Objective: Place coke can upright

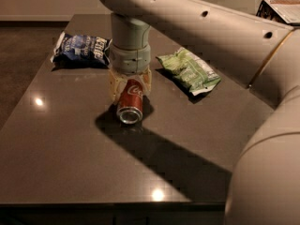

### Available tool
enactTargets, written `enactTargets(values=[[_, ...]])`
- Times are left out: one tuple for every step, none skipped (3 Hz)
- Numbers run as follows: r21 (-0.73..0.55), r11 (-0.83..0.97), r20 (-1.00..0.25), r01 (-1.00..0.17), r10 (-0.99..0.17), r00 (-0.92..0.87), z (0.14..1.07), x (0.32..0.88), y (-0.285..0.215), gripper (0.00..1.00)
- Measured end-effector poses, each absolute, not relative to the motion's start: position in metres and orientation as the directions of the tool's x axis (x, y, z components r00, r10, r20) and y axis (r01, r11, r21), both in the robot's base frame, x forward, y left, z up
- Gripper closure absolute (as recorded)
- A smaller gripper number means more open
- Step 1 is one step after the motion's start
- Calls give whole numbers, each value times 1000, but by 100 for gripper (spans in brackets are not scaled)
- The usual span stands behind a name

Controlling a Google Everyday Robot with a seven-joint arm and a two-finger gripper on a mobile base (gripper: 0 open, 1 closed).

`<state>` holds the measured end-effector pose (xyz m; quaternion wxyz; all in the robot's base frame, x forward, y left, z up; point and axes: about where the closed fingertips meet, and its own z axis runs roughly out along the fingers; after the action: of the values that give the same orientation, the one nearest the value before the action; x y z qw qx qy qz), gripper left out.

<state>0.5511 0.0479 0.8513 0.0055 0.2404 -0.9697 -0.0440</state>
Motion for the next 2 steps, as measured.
enactTargets(values=[[95,877,-3,-472,-474,-881,850,551,48,64],[99,852,-7,-514,-516,-857,856,553,52,87]])
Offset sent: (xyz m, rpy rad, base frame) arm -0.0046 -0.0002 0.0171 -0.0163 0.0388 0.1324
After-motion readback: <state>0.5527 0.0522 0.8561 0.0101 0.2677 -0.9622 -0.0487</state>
